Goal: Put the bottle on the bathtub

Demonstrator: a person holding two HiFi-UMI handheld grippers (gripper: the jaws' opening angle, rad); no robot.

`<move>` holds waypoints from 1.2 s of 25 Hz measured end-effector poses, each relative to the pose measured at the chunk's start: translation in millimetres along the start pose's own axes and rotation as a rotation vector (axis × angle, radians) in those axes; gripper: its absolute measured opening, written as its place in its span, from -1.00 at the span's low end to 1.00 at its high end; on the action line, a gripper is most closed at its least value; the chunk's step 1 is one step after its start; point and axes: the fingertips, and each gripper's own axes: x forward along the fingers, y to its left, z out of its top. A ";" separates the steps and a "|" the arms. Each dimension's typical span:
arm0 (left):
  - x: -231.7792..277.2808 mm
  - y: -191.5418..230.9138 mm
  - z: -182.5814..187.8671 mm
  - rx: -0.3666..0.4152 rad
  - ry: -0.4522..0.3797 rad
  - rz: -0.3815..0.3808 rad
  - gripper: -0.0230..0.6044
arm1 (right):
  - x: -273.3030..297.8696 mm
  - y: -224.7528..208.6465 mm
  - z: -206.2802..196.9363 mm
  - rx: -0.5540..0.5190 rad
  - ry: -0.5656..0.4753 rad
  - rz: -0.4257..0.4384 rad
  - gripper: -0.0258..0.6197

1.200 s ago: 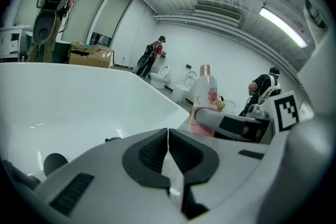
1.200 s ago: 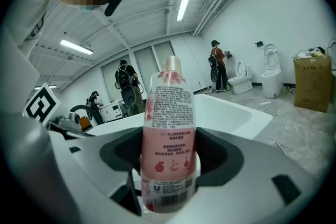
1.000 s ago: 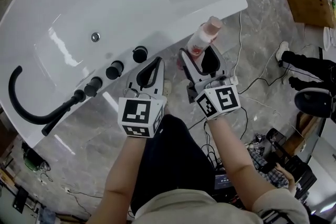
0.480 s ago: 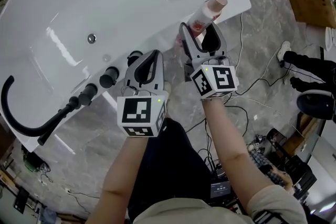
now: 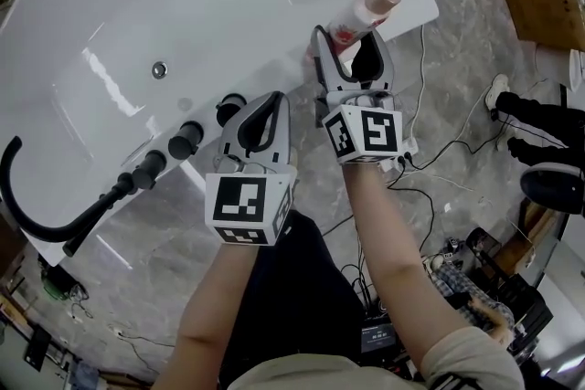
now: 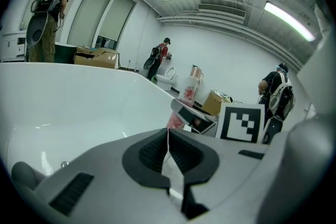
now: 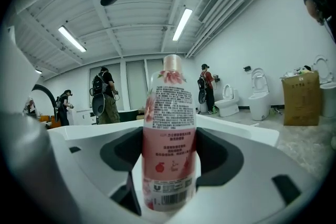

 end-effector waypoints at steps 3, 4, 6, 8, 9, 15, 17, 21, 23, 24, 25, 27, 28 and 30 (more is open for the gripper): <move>3.2 -0.7 -1.4 0.009 0.004 -0.010 -0.90 | -4.0 4.0 -7.9 -0.056 0.004 -0.004 0.04; 3.6 -0.5 -2.0 0.012 0.005 -0.010 -0.90 | -5.4 5.6 -10.4 -0.073 0.012 0.000 0.04; 3.0 0.0 -2.5 0.015 0.008 -0.010 -0.90 | -8.1 8.4 -13.7 -0.098 0.029 0.010 0.05; 1.5 0.3 -2.2 0.018 0.008 -0.009 -0.90 | -10.0 10.8 -15.7 -0.109 0.044 0.021 0.05; 0.8 0.3 -1.8 0.020 0.007 -0.009 -0.90 | -10.8 11.8 -16.4 -0.112 0.050 0.025 0.05; -6.9 -0.1 1.3 0.011 0.009 -0.022 -0.90 | -14.2 18.1 -21.7 -0.087 0.076 -0.027 0.05; -10.3 -0.4 3.2 0.015 0.003 -0.020 -0.90 | -15.0 17.6 -22.5 -0.050 0.075 -0.045 0.06; -17.8 -1.1 2.3 0.025 0.005 -0.023 -0.90 | -14.7 17.7 -23.5 0.005 0.082 -0.052 0.09; -22.4 -1.6 1.1 0.030 0.002 -0.029 -0.90 | -14.1 18.5 -22.8 0.026 0.084 -0.043 0.12; -24.7 -2.4 0.8 0.034 0.000 -0.032 -0.90 | -13.8 18.6 -21.2 0.030 0.084 -0.041 0.13; -26.9 -3.4 0.4 0.038 -0.001 -0.035 -0.90 | -13.7 18.4 -18.6 0.030 0.083 -0.043 0.16; -30.8 -5.9 0.3 0.044 0.001 -0.040 -0.90 | -14.9 16.3 -13.2 0.026 0.080 -0.056 0.27; -32.6 -7.6 1.2 0.047 0.002 -0.042 -0.90 | -16.2 15.0 -10.4 0.024 0.077 -0.062 0.30; -37.2 -12.1 5.5 0.054 0.002 -0.043 -0.90 | -20.3 14.3 -2.6 0.021 0.070 -0.060 0.32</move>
